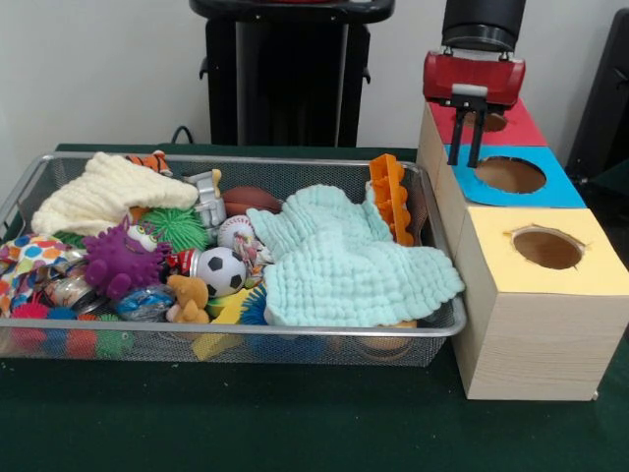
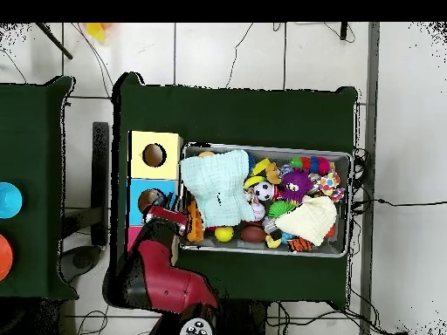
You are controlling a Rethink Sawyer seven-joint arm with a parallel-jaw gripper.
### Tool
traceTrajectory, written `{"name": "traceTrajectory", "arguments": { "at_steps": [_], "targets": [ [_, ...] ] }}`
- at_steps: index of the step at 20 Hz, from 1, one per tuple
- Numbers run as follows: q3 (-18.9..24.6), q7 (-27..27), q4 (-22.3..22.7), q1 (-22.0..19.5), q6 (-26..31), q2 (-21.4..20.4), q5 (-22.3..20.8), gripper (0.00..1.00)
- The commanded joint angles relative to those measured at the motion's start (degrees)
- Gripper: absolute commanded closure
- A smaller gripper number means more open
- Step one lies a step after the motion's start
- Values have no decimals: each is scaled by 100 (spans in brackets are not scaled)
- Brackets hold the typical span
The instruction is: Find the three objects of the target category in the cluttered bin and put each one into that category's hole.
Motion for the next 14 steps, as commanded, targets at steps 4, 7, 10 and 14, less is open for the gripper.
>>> {"name": "traceTrajectory", "arguments": {
  "at_steps": [4,7,10,14],
  "targets": [
    [428,774,-385,-865,515,-234,-934,100],
    [559,735,-565,-1213,453,-124,-1332,100],
    [665,682,-740,-1492,475,-79,-1658,100],
    [747,680,-867,-1716,461,-18,-1959,100]
  ]
}}
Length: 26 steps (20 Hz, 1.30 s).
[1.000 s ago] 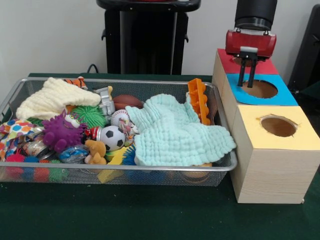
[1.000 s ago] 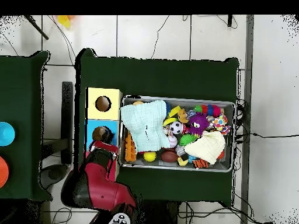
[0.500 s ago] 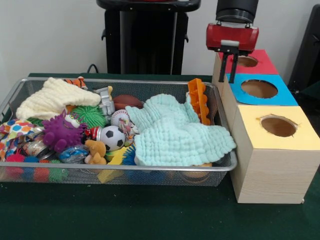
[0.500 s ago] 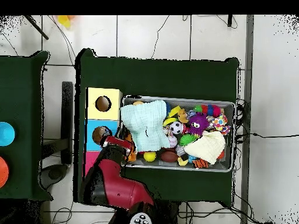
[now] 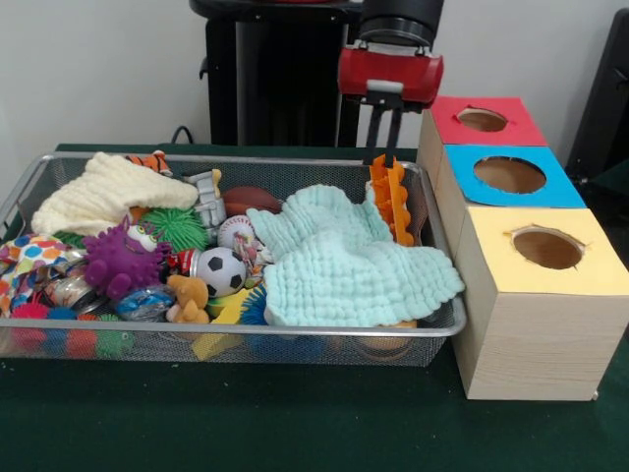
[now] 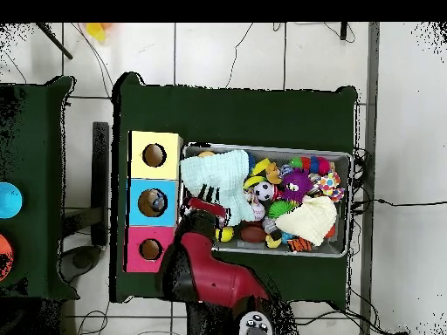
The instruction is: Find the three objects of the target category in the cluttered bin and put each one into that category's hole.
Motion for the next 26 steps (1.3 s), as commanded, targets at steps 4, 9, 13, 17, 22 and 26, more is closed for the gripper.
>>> {"name": "traceTrajectory", "arguments": {
  "at_steps": [4,9,13,17,22,26],
  "targets": [
    [739,673,-850,-605,371,263,-847,100],
    [813,664,-1059,-882,312,442,-1200,100],
    [922,689,-1254,-1116,323,599,-1443,100],
    [1041,674,-1385,-1359,572,633,-1608,100],
    [1138,522,-1676,-1615,787,682,-1812,100],
    [1367,532,-1815,-1865,947,691,-2114,0]
  ]
}}
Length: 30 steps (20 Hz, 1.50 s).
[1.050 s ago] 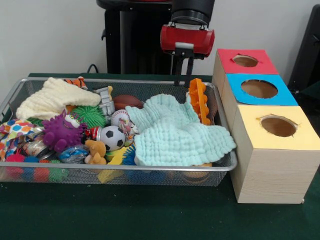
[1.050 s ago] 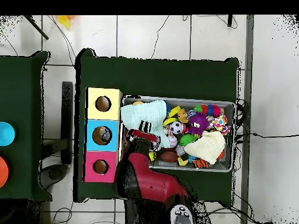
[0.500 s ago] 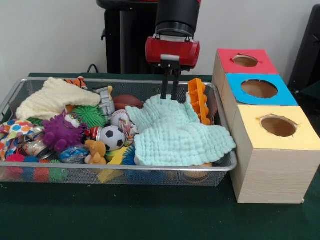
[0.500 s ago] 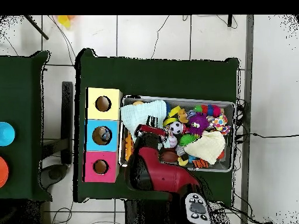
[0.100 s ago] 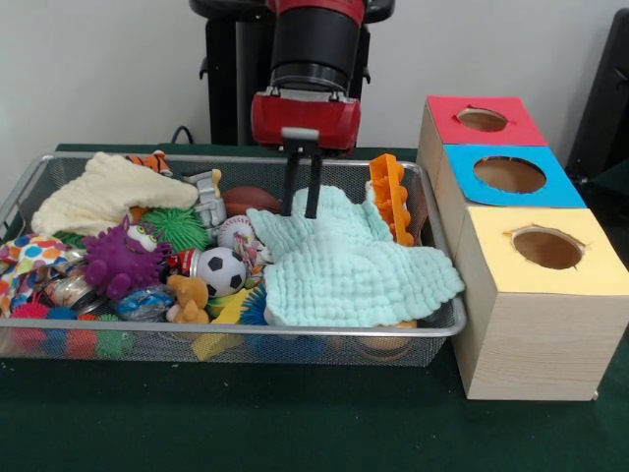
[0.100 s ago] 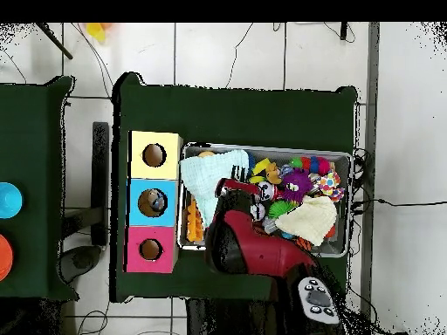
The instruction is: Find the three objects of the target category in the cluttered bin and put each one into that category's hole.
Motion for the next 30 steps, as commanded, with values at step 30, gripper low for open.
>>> {"name": "traceTrajectory", "arguments": {
  "at_steps": [30],
  "targets": [
    [1177,322,-1523,-1252,1457,694,-1292,0]
  ]
}}
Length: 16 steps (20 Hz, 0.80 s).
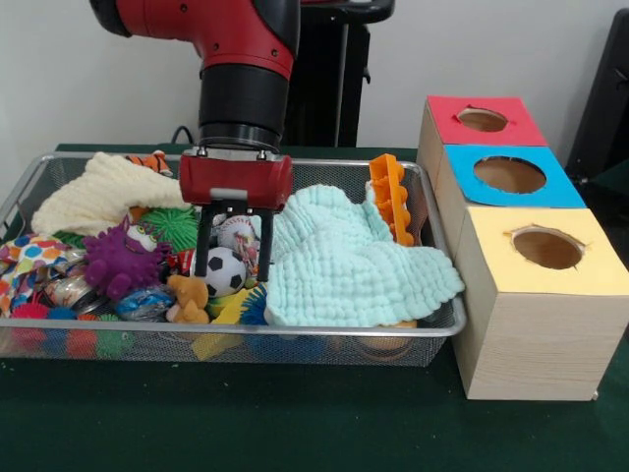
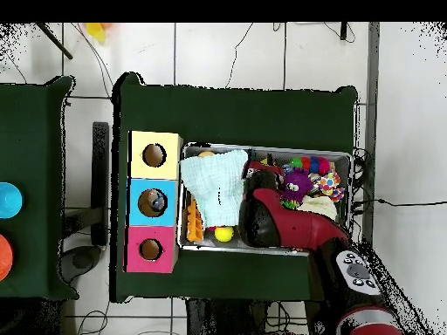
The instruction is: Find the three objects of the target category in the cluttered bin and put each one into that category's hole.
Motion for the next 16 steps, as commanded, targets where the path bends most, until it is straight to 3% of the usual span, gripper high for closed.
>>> {"name": "traceTrajectory", "arguments": {
  "at_steps": [1,10,16],
  "targets": [
    [526,324,-506,-309,668,180,-511,0],
    [462,359,-512,-321,683,133,-616,0],
    [325,484,-682,-222,306,592,-577,0]
  ]
}}
